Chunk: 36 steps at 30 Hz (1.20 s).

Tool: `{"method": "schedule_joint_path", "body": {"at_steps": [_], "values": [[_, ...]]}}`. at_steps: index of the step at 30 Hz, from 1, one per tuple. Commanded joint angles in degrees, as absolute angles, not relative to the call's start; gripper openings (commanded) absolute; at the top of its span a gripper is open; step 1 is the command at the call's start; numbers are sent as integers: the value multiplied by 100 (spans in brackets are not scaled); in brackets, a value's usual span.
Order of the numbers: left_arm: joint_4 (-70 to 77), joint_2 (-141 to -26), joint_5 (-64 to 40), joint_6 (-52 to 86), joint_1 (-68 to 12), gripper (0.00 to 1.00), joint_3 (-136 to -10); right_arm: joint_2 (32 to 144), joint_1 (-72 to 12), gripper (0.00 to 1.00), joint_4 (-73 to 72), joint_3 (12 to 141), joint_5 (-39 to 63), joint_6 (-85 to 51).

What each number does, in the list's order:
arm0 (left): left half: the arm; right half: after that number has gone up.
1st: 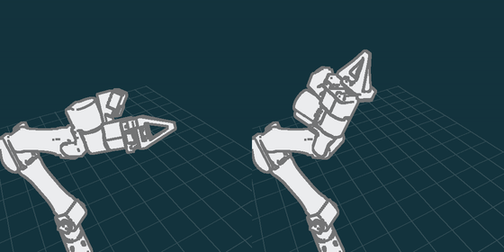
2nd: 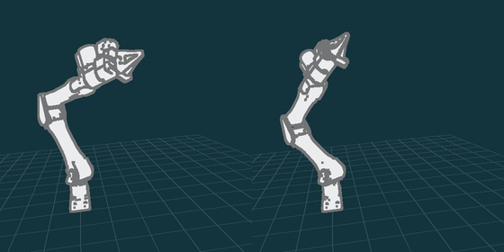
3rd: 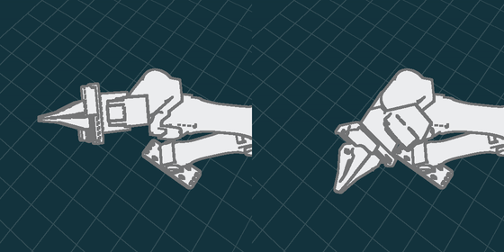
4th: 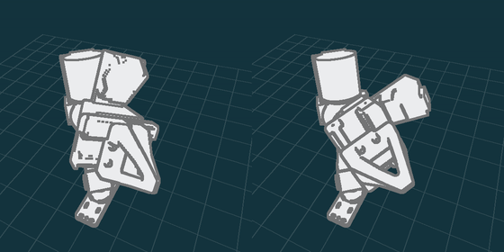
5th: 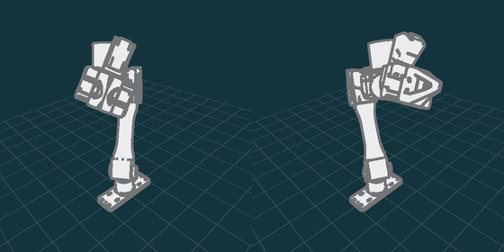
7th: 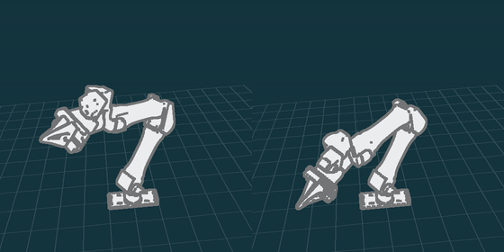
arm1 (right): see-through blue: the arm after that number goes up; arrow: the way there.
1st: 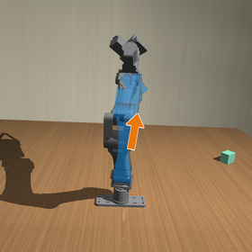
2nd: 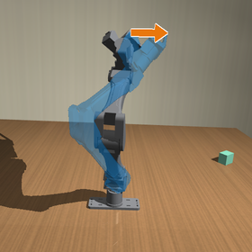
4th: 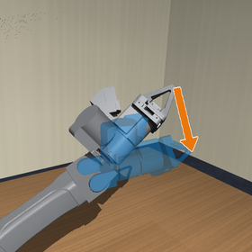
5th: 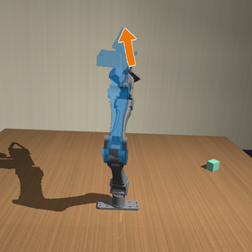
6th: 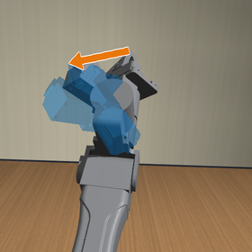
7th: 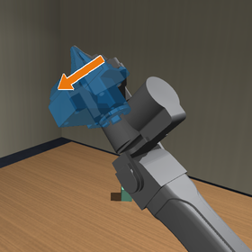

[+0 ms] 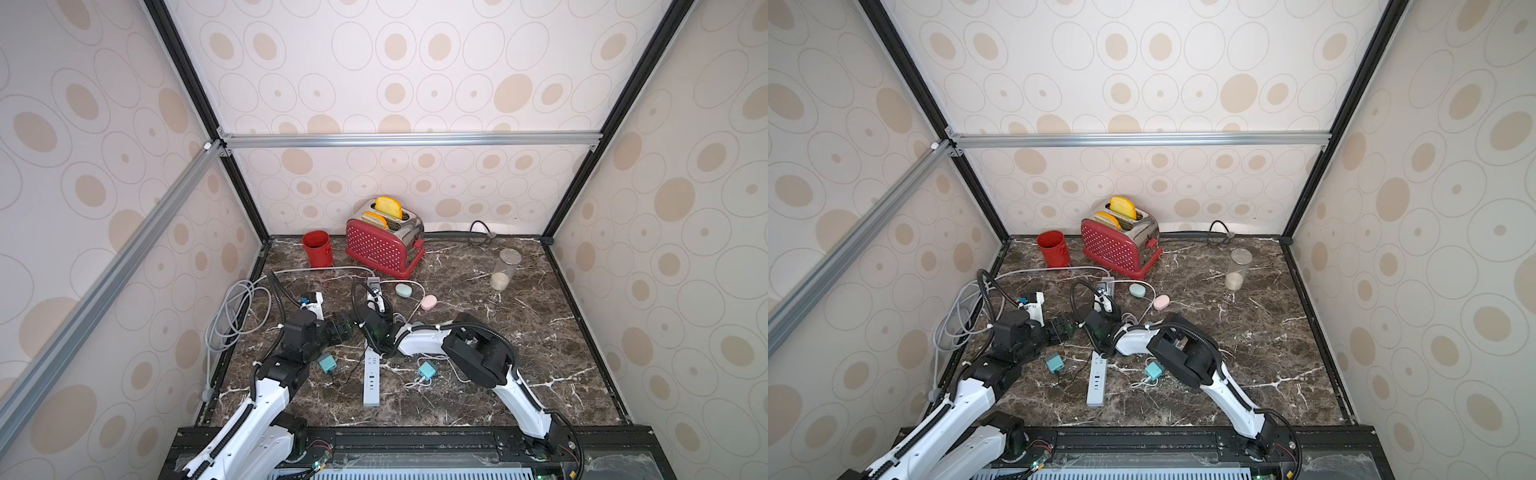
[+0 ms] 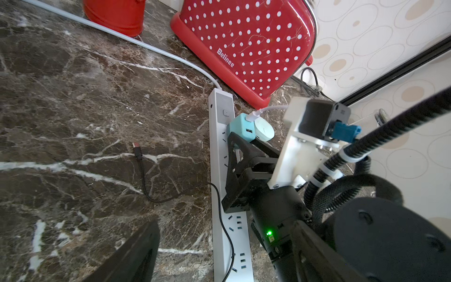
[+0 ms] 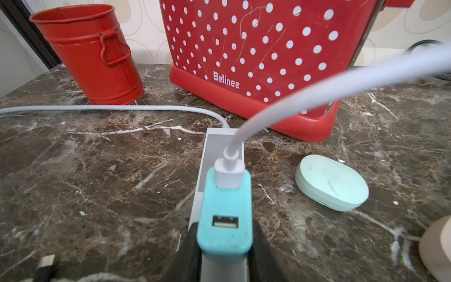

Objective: Charge the bluetooth headset
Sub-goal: Insert the plug into the socket.

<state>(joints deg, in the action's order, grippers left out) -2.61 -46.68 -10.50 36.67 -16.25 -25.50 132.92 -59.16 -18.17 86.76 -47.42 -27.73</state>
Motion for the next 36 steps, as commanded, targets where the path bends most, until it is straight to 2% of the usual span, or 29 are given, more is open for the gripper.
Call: {"method": "schedule_joint_path", "body": {"at_steps": [1, 7, 9, 12, 14, 17, 25, 36], "values": [[-207, -4570, -1018, 3825, -1658, 87, -2817, 13788, -6130, 11, -477, 8509, -4350, -2519], [-57, -4664, -1025, 4011, -1654, 88, -2817, 13680, -6108, 14, -785, 8354, -4316, -2527], [-69, -4669, -1050, 4035, -1658, 88, -2869, 13562, -6103, 18, -872, 8306, -4305, -2488], [-127, -4680, -1053, 4017, -1655, 88, -2951, 13389, -6100, 30, -931, 8330, -4324, -2356], [-149, -4689, -1031, 4008, -1661, 89, -2972, 13293, -6095, 42, -870, 8456, -4421, -2216], [-163, -4718, -1011, 4007, -1652, 89, -2997, 13174, -6067, 55, -550, 8756, -4553, -2089], [-233, -4767, -934, 3935, -1641, 89, -3142, 12656, -6058, 77, -809, 8752, -4583, -1611], [-272, -4889, -910, 3854, -1626, 90, -3249, 12066, -5865, 81, -144, 8884, -4134, -2148]]}}
